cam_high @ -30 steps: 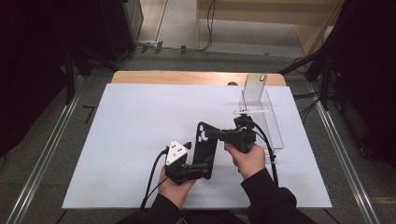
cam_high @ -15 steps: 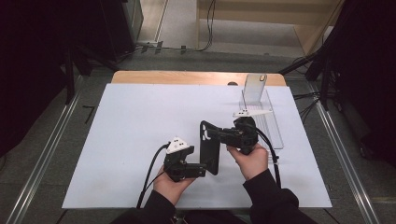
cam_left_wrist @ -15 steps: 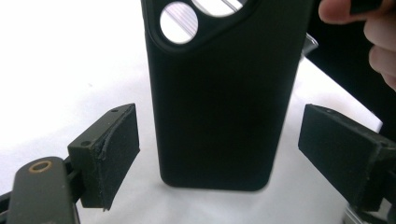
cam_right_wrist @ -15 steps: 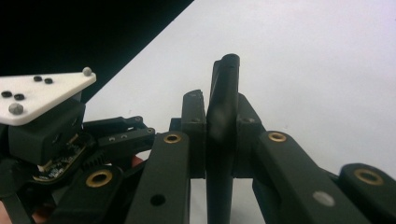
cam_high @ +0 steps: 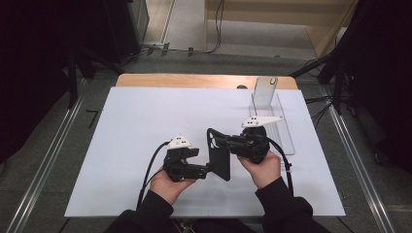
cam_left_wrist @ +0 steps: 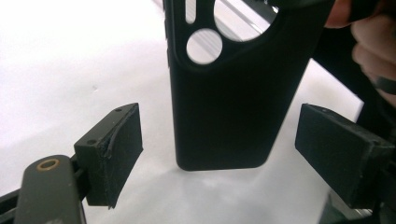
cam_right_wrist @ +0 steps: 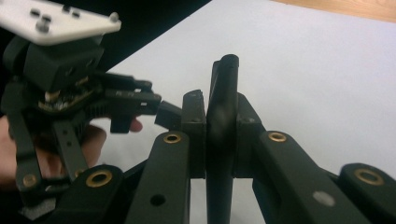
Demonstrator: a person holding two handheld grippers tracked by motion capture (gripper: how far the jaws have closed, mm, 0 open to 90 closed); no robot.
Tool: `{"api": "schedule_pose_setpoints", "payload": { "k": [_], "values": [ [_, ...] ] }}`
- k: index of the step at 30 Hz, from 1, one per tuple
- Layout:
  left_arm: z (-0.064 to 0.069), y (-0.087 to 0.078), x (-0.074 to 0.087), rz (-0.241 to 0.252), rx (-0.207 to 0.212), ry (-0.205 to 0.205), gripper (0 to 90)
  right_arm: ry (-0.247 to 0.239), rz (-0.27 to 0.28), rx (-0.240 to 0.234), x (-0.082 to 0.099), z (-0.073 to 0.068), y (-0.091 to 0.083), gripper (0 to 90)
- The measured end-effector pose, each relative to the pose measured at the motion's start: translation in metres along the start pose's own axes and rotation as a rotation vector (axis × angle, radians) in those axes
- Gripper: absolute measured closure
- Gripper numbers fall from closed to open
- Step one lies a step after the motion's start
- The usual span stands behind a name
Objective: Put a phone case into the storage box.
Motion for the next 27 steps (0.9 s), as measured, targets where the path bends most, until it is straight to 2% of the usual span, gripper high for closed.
{"api": "schedule_pose_setpoints", "payload": {
  "k": [5,10,14,21,27],
  "values": [
    [-0.003,-0.006,-0.006,-0.023,0.054,0.037,15.9,-0.03,-0.013,-0.039,0.001,-0.003,-0.001,77.4],
    [-0.006,-0.013,-0.011,-0.022,0.093,0.073,15.9,-0.036,-0.011,-0.085,0.001,-0.003,-0.004,77.4],
    [-0.008,-0.019,-0.014,-0.048,0.137,0.096,15.9,-0.047,-0.022,-0.112,0.002,-0.004,-0.006,77.4],
    [-0.011,-0.028,-0.023,-0.025,0.164,0.128,15.9,-0.085,-0.048,-0.157,0.002,-0.008,-0.007,77.3],
    [-0.01,-0.031,-0.028,-0.034,0.213,0.197,15.9,-0.097,-0.051,-0.211,0.002,-0.011,-0.008,77.4]
  ]
}}
Point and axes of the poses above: each handheld gripper's, and its own axes: y roughly forward along the jaws, x roughly out of its underside, z roughly to its right, the point moved 8 cm from there along y, roughly forward along the jaws, and after that the axes turned 13 degrees about -x, right-handed, at the moved point
